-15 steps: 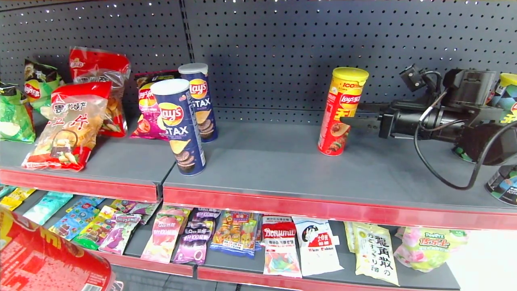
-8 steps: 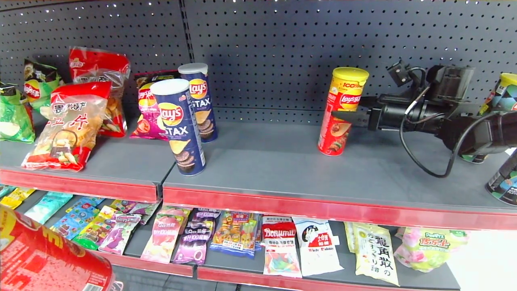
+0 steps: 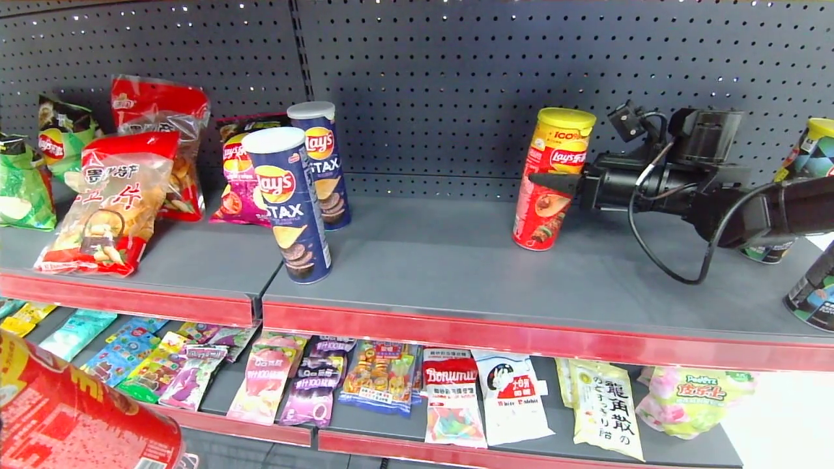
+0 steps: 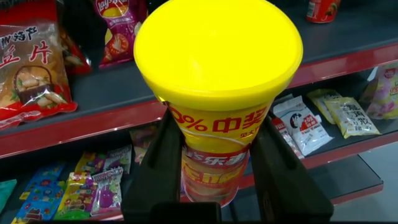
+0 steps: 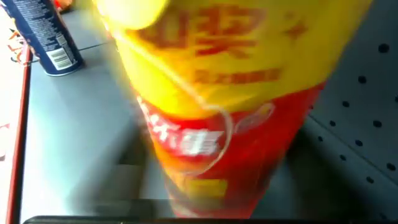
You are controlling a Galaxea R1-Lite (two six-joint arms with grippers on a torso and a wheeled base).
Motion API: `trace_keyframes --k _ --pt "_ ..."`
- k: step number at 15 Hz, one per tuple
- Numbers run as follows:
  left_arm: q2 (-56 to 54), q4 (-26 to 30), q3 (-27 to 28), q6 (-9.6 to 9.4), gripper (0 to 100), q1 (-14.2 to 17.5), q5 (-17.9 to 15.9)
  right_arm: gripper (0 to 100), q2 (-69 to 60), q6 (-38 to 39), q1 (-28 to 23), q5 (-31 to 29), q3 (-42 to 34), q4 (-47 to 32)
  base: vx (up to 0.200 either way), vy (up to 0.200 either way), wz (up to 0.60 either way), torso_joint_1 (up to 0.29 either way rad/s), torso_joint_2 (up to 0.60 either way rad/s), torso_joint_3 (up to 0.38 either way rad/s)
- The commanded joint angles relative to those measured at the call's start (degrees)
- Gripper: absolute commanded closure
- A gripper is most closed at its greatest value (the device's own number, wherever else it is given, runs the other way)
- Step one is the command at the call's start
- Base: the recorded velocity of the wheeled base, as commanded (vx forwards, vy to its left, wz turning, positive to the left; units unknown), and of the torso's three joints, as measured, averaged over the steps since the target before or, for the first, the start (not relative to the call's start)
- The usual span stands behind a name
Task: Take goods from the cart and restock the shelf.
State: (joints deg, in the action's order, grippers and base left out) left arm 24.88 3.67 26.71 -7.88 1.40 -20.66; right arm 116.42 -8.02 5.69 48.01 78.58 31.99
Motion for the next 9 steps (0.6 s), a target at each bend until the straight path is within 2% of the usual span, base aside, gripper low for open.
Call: trace_keyframes --k 1,5,9 --pt "0.2 0.0 -0.1 0.05 100 0.0 0.0 100 -1.5 -0.1 1.0 -0.5 -1.1 0.1 0.0 0.0 0.0 0.0 0.0 0.0" --pt "0.1 0.1 -0.1 -0.04 100 0.0 0.0 100 -11.3 0.7 4.6 -9.4 -9.8 0.4 0.0 0.0 0.0 0.0 0.0 0.0" --pt "0.1 0.1 -0.1 0.05 100 0.0 0.1 100 -20.2 0.6 8.1 -17.2 -22.3 2.1 0.0 0.0 0.0 0.0 0.0 0.0"
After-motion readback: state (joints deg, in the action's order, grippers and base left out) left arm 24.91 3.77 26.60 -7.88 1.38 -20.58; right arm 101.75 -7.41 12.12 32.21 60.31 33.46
